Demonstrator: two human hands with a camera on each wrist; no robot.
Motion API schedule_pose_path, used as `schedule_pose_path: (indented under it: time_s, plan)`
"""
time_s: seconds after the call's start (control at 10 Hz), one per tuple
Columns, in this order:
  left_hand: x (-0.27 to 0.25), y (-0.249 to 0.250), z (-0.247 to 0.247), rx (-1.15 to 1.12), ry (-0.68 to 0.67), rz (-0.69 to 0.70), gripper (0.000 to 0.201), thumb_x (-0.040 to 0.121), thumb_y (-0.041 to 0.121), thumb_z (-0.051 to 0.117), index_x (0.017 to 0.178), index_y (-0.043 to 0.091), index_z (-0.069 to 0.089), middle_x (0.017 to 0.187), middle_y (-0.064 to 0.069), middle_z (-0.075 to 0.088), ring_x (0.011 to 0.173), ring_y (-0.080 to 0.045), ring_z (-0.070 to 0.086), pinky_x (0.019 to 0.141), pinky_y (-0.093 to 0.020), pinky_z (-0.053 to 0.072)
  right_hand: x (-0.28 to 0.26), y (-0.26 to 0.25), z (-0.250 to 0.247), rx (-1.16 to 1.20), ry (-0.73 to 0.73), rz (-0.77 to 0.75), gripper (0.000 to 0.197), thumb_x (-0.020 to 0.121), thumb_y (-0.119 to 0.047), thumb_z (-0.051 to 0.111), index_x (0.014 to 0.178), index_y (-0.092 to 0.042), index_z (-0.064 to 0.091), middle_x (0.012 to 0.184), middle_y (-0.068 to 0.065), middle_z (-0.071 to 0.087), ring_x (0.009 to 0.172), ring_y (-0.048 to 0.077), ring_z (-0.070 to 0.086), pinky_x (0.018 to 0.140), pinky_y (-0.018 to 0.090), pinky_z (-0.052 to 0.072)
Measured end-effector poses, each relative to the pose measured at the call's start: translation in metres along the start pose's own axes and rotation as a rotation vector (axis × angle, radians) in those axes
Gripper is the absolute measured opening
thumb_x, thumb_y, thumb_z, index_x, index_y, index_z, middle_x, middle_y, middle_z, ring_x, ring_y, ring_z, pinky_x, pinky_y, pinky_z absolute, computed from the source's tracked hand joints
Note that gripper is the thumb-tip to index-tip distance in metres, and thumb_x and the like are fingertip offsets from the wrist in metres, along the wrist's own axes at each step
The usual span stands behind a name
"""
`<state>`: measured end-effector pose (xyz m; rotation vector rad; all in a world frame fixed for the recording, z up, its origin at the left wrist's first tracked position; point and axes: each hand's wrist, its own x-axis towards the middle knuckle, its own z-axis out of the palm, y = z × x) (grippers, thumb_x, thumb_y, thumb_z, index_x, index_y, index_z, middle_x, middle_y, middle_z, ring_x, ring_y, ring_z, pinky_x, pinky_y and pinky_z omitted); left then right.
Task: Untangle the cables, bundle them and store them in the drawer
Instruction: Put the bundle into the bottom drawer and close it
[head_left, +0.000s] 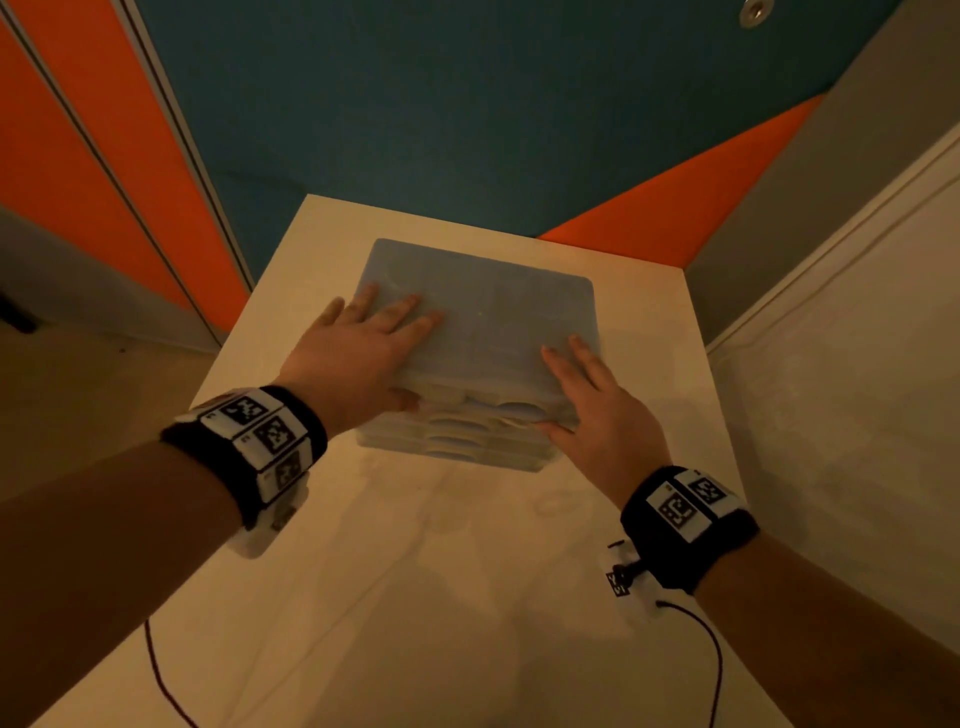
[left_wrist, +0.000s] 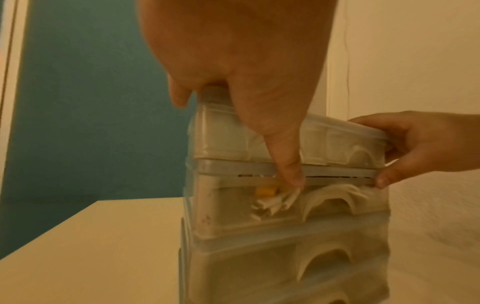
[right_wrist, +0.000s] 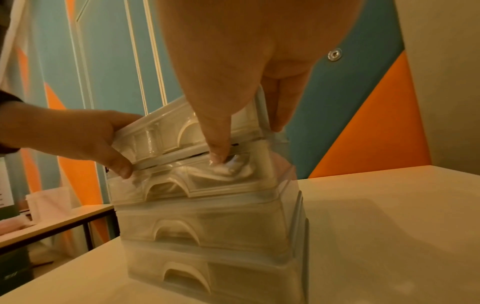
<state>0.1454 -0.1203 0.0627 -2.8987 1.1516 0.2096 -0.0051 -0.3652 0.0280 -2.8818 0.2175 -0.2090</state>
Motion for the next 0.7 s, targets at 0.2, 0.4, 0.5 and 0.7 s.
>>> schedule_pose_path:
  time_s: [0.2,0.4,0.5,0.7]
  plan:
    - [-0.001,0.001,-0.001,-0.078,-0.011,-0.021,0.104,0.077,0.060,0.068,0.153,0.043,0.000,0.164,0.012,0.004,0.151,-0.028,-0.002,0.115,-0.046,0.028,0.000,-0.001,0.000,-0.016,-0.002,0.004,0.084,0.079,-0.035,0.075,0.149,-0.038,0.028,0.160,-0.002,0.022,0.119,0.028,0.058,0.082,0.040,0.057]
    - [0.000,0.005,-0.001,-0.086,0.003,-0.008,0.103,0.078,0.060,0.067,0.153,0.041,0.000,0.164,0.010,0.006,0.151,-0.031,-0.001,0.116,-0.045,0.025,0.000,0.001,-0.002,-0.017,-0.022,0.022,0.084,0.081,-0.035,0.073,0.150,-0.038,0.024,0.161,-0.002,0.018,0.124,0.027,0.054,0.087,0.040,0.055]
    - [0.000,0.004,0.001,-0.083,-0.001,-0.007,0.103,0.079,0.061,0.066,0.153,0.040,-0.002,0.164,0.008,0.004,0.150,-0.032,-0.002,0.116,-0.047,0.024,-0.001,0.001,-0.005,-0.034,-0.035,0.030,0.083,0.083,-0.037,0.071,0.150,-0.038,0.022,0.161,-0.003,0.015,0.123,0.026,0.055,0.085,0.041,0.056]
    - [-0.014,-0.006,-0.011,-0.094,0.078,0.008,0.108,0.074,0.074,0.059,0.153,0.038,-0.004,0.165,0.005,-0.003,0.151,-0.026,-0.003,0.121,-0.052,0.008,-0.007,-0.010,-0.022,0.011,-0.004,0.042,0.089,0.079,-0.065,0.060,0.151,-0.041,0.013,0.162,-0.007,0.013,0.136,0.021,0.042,0.097,0.039,0.050]
